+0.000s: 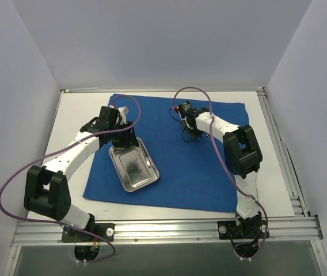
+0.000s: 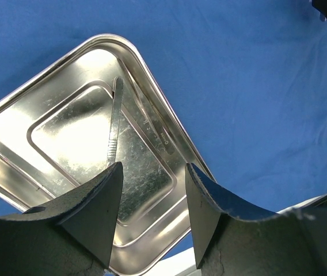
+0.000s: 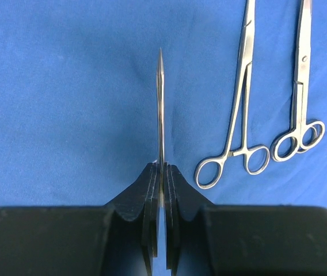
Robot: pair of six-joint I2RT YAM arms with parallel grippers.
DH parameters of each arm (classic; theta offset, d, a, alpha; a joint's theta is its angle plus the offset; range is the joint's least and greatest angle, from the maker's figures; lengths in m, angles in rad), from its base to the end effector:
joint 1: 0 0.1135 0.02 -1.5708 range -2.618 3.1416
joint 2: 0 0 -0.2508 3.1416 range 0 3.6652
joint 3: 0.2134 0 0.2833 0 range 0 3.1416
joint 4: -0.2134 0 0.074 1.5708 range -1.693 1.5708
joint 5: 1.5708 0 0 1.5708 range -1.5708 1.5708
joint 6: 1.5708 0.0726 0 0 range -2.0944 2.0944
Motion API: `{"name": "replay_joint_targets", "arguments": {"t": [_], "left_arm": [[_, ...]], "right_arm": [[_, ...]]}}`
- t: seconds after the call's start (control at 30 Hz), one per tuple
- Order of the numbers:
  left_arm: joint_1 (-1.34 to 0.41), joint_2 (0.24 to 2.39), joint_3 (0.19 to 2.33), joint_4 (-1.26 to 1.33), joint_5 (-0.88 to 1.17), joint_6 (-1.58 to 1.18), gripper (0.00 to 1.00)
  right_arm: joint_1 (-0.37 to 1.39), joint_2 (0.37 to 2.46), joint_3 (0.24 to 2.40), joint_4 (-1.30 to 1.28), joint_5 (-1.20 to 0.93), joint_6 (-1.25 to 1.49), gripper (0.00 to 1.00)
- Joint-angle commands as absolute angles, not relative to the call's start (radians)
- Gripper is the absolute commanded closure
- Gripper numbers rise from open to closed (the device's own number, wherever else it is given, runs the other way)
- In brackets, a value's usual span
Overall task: Open and lay out the surgical kit
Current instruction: Place the medical item in the surgical kit.
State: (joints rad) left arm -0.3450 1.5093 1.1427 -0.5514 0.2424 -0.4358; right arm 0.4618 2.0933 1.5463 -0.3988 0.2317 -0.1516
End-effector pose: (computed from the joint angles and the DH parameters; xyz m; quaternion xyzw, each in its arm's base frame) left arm 0.3445 -0.1423 0.2058 -0.0039 0.9410 -0.2270 0.2508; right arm 0.4528 0.2067 0.1208 -0.2515 0.9118 -0.0615 0.3187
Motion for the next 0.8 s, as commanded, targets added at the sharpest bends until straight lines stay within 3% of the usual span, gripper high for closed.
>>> {"name": "replay_joint_targets", "arguments": {"t": [0.0, 0.3, 0.47, 0.77], "left_arm": [[-0.347, 1.519, 1.157, -0.56, 0.267, -0.422, 0.44], [-0.345, 1.517, 1.154, -0.558, 0.275, -0.42, 0.44], [-0.345, 1.523, 1.158, -0.558, 0.282, -0.417, 0.44], [-0.345, 1.555, 1.166, -0.564, 0.279, -0.423, 0.41]], "right_arm": [[0.462, 2.114, 1.546, -0.439, 0.259, -0.161, 0.95], [0.462, 2.143, 1.549, -0.453, 0.262, -0.163, 0.82], [0.465, 2.14, 1.554, -0.449, 0.27, -0.161, 0.69], [0.466, 2.004, 1.542, -0.399, 0.229, -0.123, 0.62]]}}
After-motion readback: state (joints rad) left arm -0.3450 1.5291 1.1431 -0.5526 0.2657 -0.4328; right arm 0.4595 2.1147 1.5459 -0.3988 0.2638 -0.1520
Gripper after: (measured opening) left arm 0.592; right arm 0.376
